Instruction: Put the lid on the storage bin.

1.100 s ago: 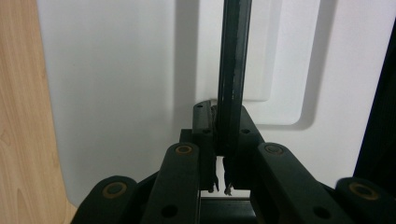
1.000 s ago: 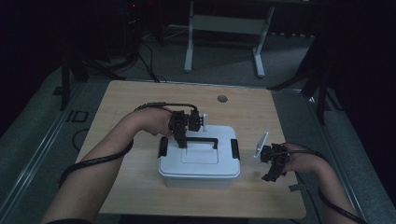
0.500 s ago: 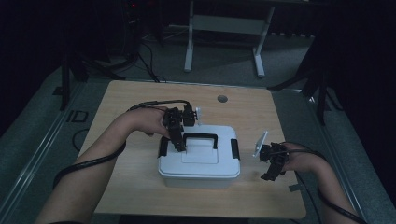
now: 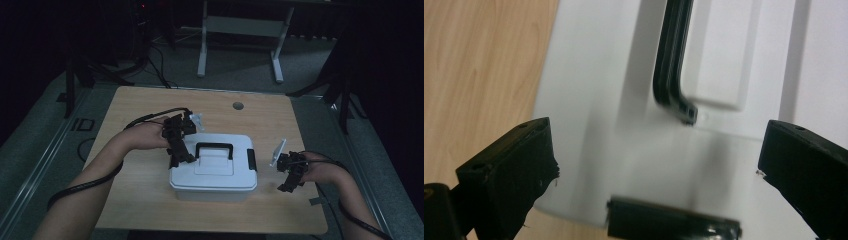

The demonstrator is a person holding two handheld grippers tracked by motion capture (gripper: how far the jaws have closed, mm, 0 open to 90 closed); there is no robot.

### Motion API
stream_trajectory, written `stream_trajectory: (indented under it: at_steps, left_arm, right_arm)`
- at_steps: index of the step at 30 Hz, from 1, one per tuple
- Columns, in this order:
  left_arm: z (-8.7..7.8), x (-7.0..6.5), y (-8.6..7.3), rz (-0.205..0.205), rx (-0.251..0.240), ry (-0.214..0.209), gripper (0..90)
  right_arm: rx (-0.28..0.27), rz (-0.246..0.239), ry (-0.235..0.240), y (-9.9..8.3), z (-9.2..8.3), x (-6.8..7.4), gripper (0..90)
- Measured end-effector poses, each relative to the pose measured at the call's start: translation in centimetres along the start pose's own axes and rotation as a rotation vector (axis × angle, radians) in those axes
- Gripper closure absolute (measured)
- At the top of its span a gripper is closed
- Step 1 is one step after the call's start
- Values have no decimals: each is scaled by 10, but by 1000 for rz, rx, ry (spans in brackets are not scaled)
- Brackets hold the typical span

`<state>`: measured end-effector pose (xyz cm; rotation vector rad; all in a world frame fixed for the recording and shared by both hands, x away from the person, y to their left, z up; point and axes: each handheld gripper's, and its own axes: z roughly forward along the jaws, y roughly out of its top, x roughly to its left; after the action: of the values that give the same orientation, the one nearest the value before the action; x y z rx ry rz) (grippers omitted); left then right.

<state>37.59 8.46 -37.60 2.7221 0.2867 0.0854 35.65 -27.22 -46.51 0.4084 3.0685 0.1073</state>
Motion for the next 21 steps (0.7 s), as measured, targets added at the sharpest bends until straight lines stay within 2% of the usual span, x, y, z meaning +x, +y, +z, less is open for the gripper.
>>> stream_trajectory:
  at_steps: [5, 7, 10, 14, 17, 21]
  left_arm:
    - [-4, -2, -15, -11, -38, 11, 13]
    - [-6, -3, -20, -6, -45, 39, 13]
    - [-7, -4, -27, -12, -61, 44, 13]
    - [-7, -8, -38, 3, -47, 70, 13]
    - [-8, -9, -45, -9, -60, 64, 13]
    - [-11, -11, -57, -20, -77, 88, 13]
  right_arm:
    - [-10, 7, -14, 1, -1, -2, 153]
    - [-14, 10, -15, 1, -1, -2, 153]
    - [-18, 8, -22, 1, -1, -2, 153]
    - [-24, 10, -24, 2, -1, -2, 153]
    - [-23, 14, -29, 1, 0, -2, 153]
    - [-32, 13, -28, 2, 0, -2, 153]
